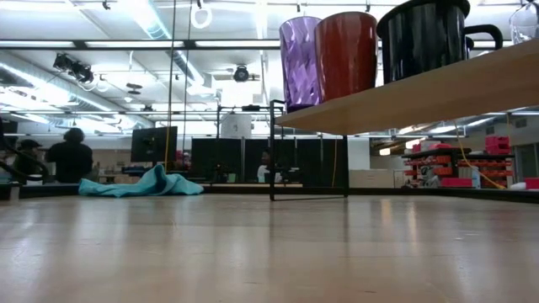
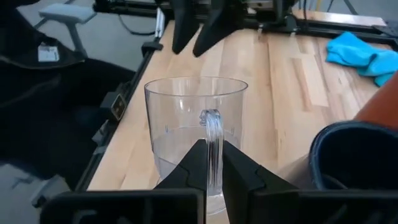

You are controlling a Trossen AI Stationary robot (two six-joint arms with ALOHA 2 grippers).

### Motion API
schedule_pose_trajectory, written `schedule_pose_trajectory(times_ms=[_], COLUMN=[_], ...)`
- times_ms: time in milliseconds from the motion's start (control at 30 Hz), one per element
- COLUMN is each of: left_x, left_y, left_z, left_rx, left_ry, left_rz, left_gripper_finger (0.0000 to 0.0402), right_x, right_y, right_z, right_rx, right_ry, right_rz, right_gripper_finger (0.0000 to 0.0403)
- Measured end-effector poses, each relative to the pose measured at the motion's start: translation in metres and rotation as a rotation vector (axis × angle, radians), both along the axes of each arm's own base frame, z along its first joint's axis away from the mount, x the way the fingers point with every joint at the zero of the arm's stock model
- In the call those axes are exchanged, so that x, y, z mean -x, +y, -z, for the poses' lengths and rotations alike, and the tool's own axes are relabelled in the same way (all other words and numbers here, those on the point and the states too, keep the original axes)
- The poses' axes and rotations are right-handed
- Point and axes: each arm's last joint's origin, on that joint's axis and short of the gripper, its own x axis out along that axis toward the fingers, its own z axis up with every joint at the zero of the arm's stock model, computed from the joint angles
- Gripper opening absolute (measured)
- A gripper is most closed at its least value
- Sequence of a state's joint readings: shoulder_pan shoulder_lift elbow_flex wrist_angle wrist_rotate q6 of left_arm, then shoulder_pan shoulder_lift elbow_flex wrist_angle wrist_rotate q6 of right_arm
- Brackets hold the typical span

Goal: Stack small to large cups/mugs on shelf
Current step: Put the transparent mug on the shelf aligned with the other transparent mug

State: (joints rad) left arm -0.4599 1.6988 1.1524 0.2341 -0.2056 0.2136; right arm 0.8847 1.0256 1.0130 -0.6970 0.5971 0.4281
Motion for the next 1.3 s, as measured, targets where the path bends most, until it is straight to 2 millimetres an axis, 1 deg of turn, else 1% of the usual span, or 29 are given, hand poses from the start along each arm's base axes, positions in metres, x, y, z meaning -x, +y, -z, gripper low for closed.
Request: schedule_pose_trajectory(times_ms=[67,267,367,467,533,733,933,1000,1167,1233,1300], left_x=[-0.006,-0.023,-0.031,-0.039,-0.044,-0.047,-0.049,-0.055,-0.07,-0.073,-0.081], left_y=[-0.001,-0.003,0.0,0.003,0.004,0.003,0.006,0.007,0.006,0.006,0.007], left_z=[0.002,0.01,0.011,0.007,0.007,0.009,0.007,0.012,0.04,0.045,0.044], left_rx=[0.007,0.021,0.031,0.043,0.049,0.02,0.031,0.047,0.054,0.057,0.054], left_ry=[-0.008,-0.07,-0.097,-0.126,-0.127,-0.127,-0.144,-0.171,-0.222,-0.244,-0.253], left_rz=[-0.005,-0.014,-0.027,-0.045,-0.051,-0.045,-0.055,-0.065,-0.081,-0.109,-0.137], left_gripper_finger=[0.0149,0.0135,0.013,0.0125,0.0123,0.0123,0.0117,0.0114,0.011,0.0113,0.0117], right_x=[0.004,0.017,0.022,0.027,0.031,0.04,0.043,0.043,0.043,0.043,0.042], right_y=[0.001,0.005,0.007,0.007,0.005,-0.003,-0.008,-0.008,-0.008,-0.008,-0.008], right_z=[0.002,0.0,0.002,0.012,0.017,0.032,0.044,0.046,0.047,0.046,0.047], right_rx=[0.02,0.068,0.086,0.106,0.085,0.041,0.035,0.031,0.03,0.029,0.028], right_ry=[0.017,-0.037,-0.059,-0.062,-0.065,-0.078,-0.074,-0.072,-0.074,-0.074,-0.073], right_rz=[-0.011,0.005,0.015,0.023,0.039,0.087,0.113,0.118,0.121,0.12,0.119], right_gripper_finger=[0.0032,0.0032,0.0032,0.0032,0.0032,0.0032,0.0034,0.0036,0.004,0.0042,0.0042])
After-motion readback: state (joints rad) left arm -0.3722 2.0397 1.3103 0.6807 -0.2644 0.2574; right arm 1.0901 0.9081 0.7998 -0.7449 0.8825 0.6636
